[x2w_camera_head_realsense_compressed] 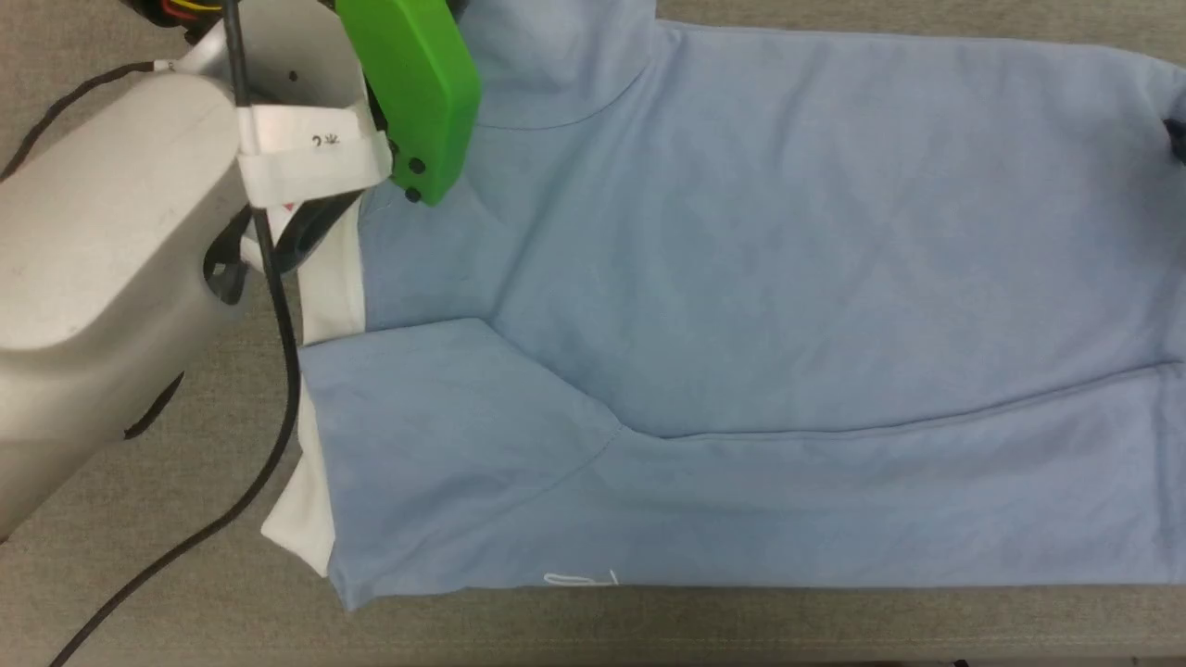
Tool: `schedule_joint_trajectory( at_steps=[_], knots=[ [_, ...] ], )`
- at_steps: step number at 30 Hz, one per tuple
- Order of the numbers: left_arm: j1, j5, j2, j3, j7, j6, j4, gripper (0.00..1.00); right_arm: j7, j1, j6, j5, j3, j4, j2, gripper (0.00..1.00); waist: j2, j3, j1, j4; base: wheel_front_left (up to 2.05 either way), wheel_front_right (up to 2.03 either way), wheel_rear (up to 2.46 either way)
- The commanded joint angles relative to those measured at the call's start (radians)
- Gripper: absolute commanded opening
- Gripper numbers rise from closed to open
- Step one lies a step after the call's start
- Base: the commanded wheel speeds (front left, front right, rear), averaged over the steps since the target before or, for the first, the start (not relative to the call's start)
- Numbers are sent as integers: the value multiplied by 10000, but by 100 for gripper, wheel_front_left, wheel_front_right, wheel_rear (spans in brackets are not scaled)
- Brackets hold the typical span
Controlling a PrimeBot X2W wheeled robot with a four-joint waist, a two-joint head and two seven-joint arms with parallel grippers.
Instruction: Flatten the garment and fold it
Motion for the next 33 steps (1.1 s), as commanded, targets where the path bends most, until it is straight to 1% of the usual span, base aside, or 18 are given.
schedule_joint_trajectory(
  at_steps=[1, 7, 8, 9, 11, 14, 18, 24, 28, 33],
  knots=[
    [122, 29, 18, 16, 26, 77, -92, 0, -8, -234, -17, 93, 269, 170, -58, 100, -1, 236, -1, 234, 0, 0, 0],
    [172, 59, 1, -17, 55, 246, -322, 0, -87, -550, -17, 276, 1714, 707, -225, 100, -1, 407, -1, 365, 0, 0, 0],
    [201, 62, 7, -26, 45, 270, -325, 0, -50, -553, -17, 360, 2028, 745, -281, 57, -1, 412, -1, 378, 0, 0, 0],
    [228, 65, 11, -34, 32, 287, -317, 0, -40, -562, -17, 446, 2259, 754, -325, 0, -1, 405, -1, 384, 0, 0, 0],
    [299, 62, 26, -49, -13, 307, -270, 0, -123, -632, -17, 648, 2644, 786, -418, 0, -1, 347, -1, 371, 0, 0, 0],
    [460, 44, 65, -56, -150, 335, -103, 0, -616, -848, -17, 908, 2790, 1009, -407, 0, -1, 108, -1, 282, 0, 0, 0],
    [700, -23, 77, 5, -449, 385, 144, 0, -1657, -1069, -17, 1096, 2582, 1404, -268, 0, -1, -398, -1, 170, 0, 0, 0],
    [1345, -364, 223, 251, -972, 632, 315, 0, -3320, -882, -17, 1423, 2146, 1883, -36, 0, -1, -1470, -1, 50, 0, 0, 0],
    [1958, -631, 431, 383, -1261, 905, 115, 0, -4253, -372, -17, 1617, 1912, 2083, -2, 0, -1, -2194, -1, 54, 0, 0, 0],
    [3000, -953, 708, 401, -1530, 1476, -514, 0, -5063, 676, -17, 1930, 1388, 2156, 101, 0, -1, -2949, -1, 189, 0, 0, 0]
  ],
)
